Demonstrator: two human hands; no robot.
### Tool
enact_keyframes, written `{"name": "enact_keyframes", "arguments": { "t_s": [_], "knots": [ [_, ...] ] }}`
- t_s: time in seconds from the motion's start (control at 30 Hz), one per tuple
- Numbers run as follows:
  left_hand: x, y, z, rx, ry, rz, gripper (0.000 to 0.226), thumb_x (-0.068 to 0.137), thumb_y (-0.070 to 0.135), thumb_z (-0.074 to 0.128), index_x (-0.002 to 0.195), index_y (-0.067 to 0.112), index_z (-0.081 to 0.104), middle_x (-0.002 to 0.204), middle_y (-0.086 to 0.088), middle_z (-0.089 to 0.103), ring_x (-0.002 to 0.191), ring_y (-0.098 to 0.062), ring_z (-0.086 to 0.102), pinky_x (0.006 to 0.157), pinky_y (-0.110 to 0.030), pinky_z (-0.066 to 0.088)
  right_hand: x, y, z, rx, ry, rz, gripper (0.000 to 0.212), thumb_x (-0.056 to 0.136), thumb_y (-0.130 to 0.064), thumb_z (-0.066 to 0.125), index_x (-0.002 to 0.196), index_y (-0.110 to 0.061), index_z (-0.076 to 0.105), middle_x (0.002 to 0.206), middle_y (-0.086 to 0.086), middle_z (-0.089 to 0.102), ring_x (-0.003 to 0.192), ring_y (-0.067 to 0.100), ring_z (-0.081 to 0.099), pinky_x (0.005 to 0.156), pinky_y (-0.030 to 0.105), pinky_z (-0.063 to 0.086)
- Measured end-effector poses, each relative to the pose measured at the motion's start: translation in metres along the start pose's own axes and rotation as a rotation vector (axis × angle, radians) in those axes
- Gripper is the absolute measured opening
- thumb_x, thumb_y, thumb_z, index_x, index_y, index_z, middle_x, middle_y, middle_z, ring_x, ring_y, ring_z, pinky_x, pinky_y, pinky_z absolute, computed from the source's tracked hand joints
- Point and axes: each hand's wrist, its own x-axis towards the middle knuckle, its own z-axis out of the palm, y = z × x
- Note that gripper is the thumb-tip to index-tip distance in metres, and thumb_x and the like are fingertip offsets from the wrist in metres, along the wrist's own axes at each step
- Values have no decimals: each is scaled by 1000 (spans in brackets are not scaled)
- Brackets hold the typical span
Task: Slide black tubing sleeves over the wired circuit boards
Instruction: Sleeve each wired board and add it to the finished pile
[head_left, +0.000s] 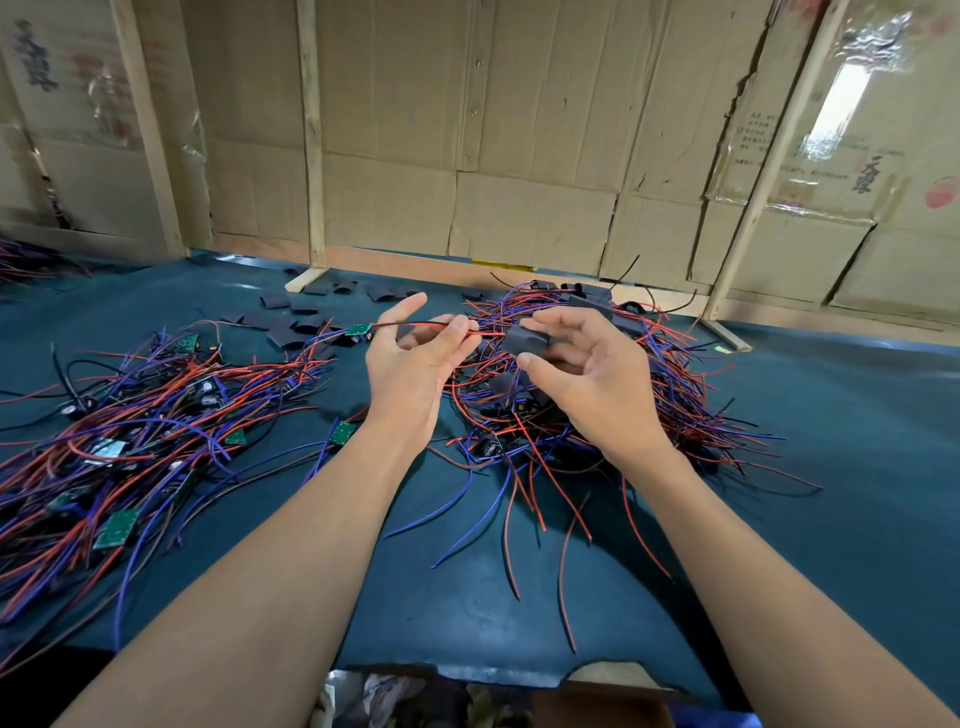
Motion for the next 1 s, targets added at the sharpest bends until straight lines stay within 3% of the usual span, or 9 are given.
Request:
{"name": "enact_keyframes", "arguments": {
  "t_s": [0.3,0.4,0.47,0.53,0.63,0.73,0.83,0.9,1.0],
  "knots": [
    [-2,-6,-2,134,-147,-21,45,81,-13,72,120,7,58,80,-10,72,87,-29,74,79,-39,60,-1,0,2,-25,-28,-1,43,83,-8,79,111,-36,63,110,-9,74,98,10,73,86,27,58],
    [-3,-9,-1,262,-216,-31,37,84,-7,72,116,9,62,81,-10,73,87,-27,72,79,-41,59,-2,1,3,-45,-33,-17,41,84,-1,77,112,-27,65,111,-9,73,98,6,72,84,19,55],
    [-3,-9,-1,371,-234,-58,31,86,-1,72,113,13,65,82,-7,71,83,-21,68,69,-31,53,-1,1,3,-64,-24,-27,37,84,0,77,111,-21,66,109,-8,73,100,4,71,86,18,55],
    [-4,-9,0,373,-248,-124,22,89,4,70,109,13,67,82,-3,70,76,-14,65,62,-24,40,-1,1,3,-61,-2,-17,33,83,1,78,106,-20,68,105,-6,75,100,7,72,89,23,56],
    [-5,-11,4,276,-278,-233,17,96,14,63,111,6,66,88,-1,71,74,-11,60,60,-24,35,1,2,1,12,46,48,29,81,5,77,97,-19,71,95,5,78,91,20,76,87,39,61],
    [-5,-10,8,318,-245,-391,50,98,47,53,117,3,68,95,-4,72,72,-10,60,60,-24,35,4,1,-2,39,98,66,30,79,5,79,93,-20,72,89,2,79,86,19,76,83,37,61],
    [-3,-8,5,298,-192,-522,77,96,68,36,110,0,70,95,-9,74,70,-11,61,62,-23,39,8,1,-6,90,173,83,31,77,6,78,91,-20,72,85,-2,79,84,15,76,79,30,60],
    [-2,-5,3,190,-105,-574,76,96,67,40,102,-4,68,89,-13,73,65,-13,60,63,-22,43,11,1,-10,134,206,98,30,78,8,76,93,-18,72,86,2,79,83,20,77,79,35,61],
    [0,-1,1,60,17,-506,42,100,41,56,95,-1,60,79,-12,64,54,-11,59,50,-19,47,13,2,-19,156,211,91,30,77,8,75,94,-17,72,87,5,79,85,24,77,79,37,62]
  ]
}}
